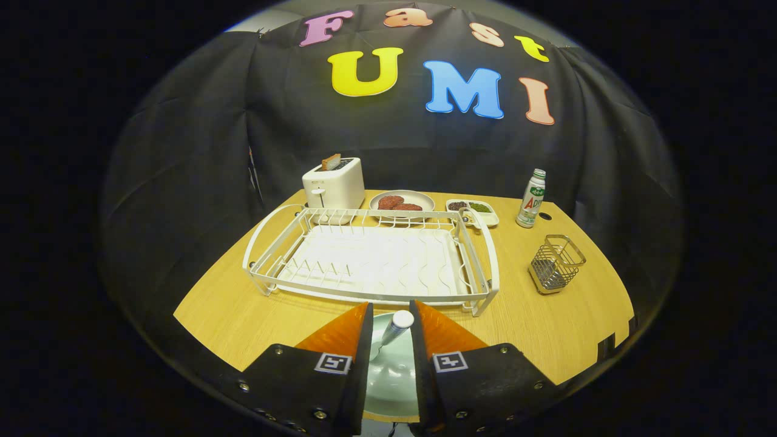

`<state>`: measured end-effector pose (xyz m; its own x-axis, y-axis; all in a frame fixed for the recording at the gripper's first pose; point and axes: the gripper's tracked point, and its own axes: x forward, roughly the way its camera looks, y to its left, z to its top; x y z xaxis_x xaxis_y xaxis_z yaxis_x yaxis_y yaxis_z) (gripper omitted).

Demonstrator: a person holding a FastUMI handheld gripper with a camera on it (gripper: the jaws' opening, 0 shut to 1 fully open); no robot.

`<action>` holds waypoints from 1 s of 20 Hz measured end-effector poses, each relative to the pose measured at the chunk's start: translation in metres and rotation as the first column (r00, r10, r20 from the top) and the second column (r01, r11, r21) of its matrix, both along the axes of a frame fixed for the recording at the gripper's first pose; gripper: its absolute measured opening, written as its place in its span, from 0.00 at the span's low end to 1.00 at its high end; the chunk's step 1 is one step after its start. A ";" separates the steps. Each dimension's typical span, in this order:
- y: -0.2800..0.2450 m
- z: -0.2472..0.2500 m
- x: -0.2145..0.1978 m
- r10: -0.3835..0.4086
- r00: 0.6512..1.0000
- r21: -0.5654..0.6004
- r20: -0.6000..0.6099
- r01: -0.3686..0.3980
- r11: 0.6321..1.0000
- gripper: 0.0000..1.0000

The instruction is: Take the plate from the dish rack, then take the spoon from the basket and place it into the plate.

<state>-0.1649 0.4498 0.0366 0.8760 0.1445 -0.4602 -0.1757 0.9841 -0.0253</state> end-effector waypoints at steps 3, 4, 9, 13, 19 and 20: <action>-0.011 0.004 0.004 -0.030 1.000 0.000 0.001 0.030 1.000 0.35; -0.015 0.006 0.005 -0.042 0.999 0.000 0.005 0.042 0.999 0.39; -0.029 0.020 0.015 -0.090 0.996 0.016 0.027 0.089 0.996 0.53; -0.037 0.029 0.020 -0.103 0.994 0.002 0.045 0.103 0.995 0.53; -0.056 0.085 0.026 -0.136 0.979 0.000 0.153 0.137 0.991 0.53; -0.060 0.103 0.028 -0.141 0.972 0.003 0.189 0.143 0.990 0.53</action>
<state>-0.1373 0.3896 0.1395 0.9581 0.0090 -0.2863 -0.0257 0.9982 -0.0548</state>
